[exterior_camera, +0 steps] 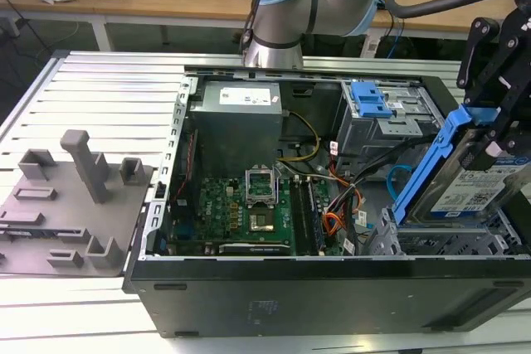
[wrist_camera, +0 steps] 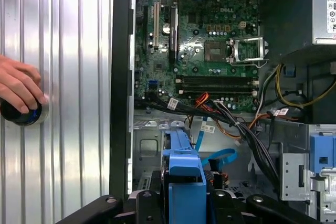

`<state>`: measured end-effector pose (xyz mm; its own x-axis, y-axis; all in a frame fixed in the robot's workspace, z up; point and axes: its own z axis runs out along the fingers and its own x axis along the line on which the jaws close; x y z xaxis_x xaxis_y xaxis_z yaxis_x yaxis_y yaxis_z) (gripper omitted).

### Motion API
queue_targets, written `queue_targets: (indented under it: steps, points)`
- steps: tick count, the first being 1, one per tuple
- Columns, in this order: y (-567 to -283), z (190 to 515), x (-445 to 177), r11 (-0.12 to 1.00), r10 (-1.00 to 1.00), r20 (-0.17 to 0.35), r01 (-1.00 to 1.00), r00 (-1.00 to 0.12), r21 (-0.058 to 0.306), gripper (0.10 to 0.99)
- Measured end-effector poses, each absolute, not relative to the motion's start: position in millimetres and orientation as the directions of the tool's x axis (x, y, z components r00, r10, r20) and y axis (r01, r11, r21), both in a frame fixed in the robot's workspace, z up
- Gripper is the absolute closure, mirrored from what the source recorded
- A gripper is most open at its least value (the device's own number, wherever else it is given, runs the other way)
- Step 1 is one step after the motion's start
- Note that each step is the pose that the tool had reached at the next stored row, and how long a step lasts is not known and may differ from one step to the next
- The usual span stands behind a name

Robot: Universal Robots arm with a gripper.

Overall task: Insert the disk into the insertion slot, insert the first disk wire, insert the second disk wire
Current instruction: 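Insert the disk into the insertion slot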

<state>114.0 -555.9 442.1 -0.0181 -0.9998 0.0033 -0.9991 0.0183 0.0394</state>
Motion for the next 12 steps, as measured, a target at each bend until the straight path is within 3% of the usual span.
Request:
queue_targets:
  steps: [12]
  points:
    - [-555,414,114,0.018,-1.0,0.003,-0.999,-0.018,0.04,0.722]
